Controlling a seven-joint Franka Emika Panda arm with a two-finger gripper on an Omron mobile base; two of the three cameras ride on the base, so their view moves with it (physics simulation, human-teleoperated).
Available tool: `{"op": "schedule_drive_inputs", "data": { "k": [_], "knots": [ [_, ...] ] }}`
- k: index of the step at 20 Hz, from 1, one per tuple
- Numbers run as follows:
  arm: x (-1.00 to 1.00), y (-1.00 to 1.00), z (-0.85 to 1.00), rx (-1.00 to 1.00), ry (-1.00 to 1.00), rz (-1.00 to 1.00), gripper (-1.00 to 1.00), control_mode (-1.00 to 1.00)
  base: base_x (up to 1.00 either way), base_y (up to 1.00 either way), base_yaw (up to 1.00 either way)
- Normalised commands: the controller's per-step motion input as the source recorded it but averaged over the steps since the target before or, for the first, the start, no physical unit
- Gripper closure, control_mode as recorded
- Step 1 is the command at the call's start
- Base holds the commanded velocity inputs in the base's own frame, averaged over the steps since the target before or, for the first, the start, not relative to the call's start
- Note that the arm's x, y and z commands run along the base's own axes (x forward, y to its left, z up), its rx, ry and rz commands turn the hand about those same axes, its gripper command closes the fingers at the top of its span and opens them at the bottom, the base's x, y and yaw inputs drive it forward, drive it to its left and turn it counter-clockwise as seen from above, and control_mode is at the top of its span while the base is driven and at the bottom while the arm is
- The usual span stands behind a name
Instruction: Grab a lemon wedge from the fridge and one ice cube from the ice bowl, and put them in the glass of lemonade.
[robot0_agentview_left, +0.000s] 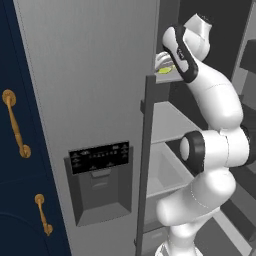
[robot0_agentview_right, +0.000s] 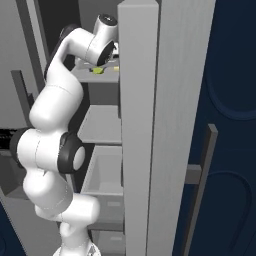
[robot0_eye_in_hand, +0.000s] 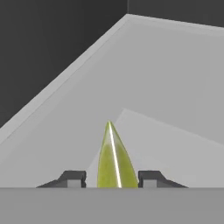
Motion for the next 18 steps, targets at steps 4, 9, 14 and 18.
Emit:
{"op": "schedule_drive_inputs", "data": {
  "k": [4,9,14,18],
  "knots": [
    [-0.14,0.11,0.0,0.0,0.0,0.0,1.0,-1.0,0.0,0.0,0.0],
    [-0.17,0.03,0.0,0.0,-0.04,-0.13,1.0,-1.0,0.0,0.0,0.0],
    [-0.69,-0.31,0.0,0.03,-0.08,-0.29,1.0,-1.0,0.0,0.0,0.0],
    [-1.0,-0.33,0.0,0.07,-0.01,-0.28,1.0,-1.0,0.0,0.0,0.0]
  ]
}}
